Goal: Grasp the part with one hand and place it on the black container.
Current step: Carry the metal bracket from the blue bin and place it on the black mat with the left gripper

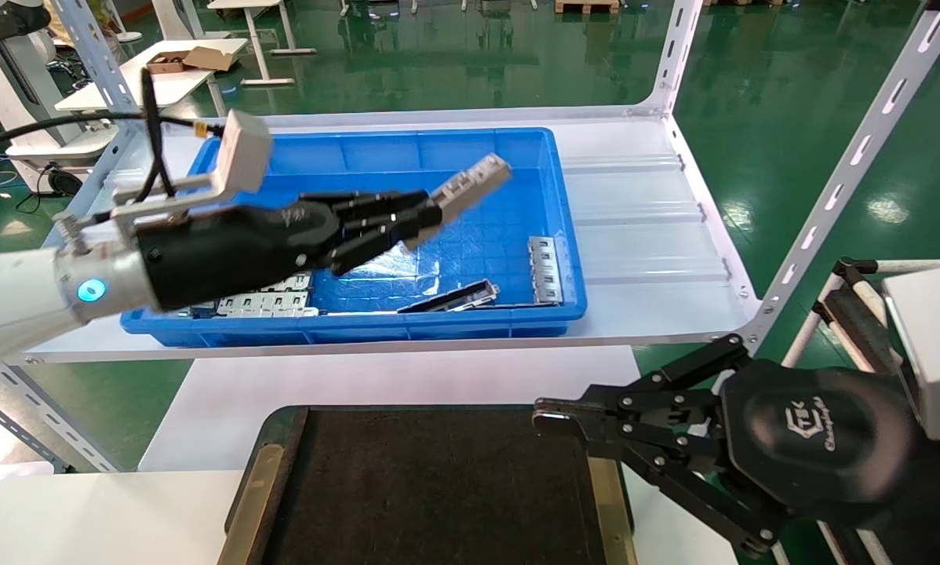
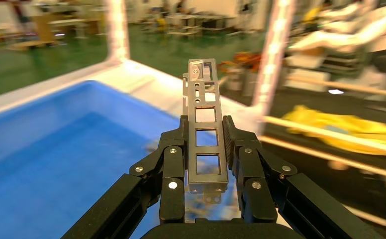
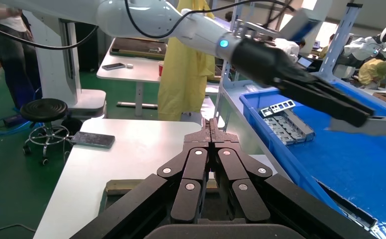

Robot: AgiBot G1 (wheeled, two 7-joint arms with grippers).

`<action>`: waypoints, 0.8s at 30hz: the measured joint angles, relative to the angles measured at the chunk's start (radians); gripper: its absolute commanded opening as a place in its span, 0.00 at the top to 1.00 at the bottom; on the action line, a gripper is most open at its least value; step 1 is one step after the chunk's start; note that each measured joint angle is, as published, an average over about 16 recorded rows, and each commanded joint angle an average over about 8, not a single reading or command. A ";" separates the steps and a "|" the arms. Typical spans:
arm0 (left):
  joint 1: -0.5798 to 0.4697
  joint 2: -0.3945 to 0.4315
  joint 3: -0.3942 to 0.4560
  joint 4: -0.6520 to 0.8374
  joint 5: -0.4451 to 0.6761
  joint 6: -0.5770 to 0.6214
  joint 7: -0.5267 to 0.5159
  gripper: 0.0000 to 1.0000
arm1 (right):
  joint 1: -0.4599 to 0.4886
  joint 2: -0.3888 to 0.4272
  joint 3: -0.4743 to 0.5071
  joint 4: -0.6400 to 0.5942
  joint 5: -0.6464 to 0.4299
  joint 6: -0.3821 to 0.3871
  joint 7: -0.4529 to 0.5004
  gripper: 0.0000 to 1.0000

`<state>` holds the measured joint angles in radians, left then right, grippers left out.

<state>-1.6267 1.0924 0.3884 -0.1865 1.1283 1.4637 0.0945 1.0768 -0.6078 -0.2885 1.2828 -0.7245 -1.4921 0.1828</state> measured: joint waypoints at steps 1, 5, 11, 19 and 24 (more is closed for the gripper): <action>0.015 -0.010 0.000 -0.024 -0.006 0.023 -0.011 1.00 | 0.000 0.000 0.000 0.000 0.000 0.000 0.000 1.00; 0.097 -0.052 0.007 -0.154 -0.043 0.090 -0.065 1.00 | 0.000 0.000 0.000 0.000 0.000 0.000 0.000 1.00; 0.269 -0.126 0.024 -0.413 -0.106 0.104 -0.167 1.00 | 0.000 0.000 -0.001 0.000 0.000 0.000 0.000 1.00; 0.529 -0.225 0.040 -0.740 -0.144 -0.031 -0.305 1.00 | 0.000 0.001 -0.001 0.000 0.001 0.001 -0.001 1.00; 0.674 -0.258 0.040 -0.873 -0.117 -0.192 -0.379 1.00 | 0.000 0.001 -0.002 0.000 0.001 0.001 -0.001 1.00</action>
<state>-0.9531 0.8346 0.4286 -1.0594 1.0111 1.2721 -0.2849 1.0771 -0.6072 -0.2900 1.2828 -0.7234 -1.4914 0.1821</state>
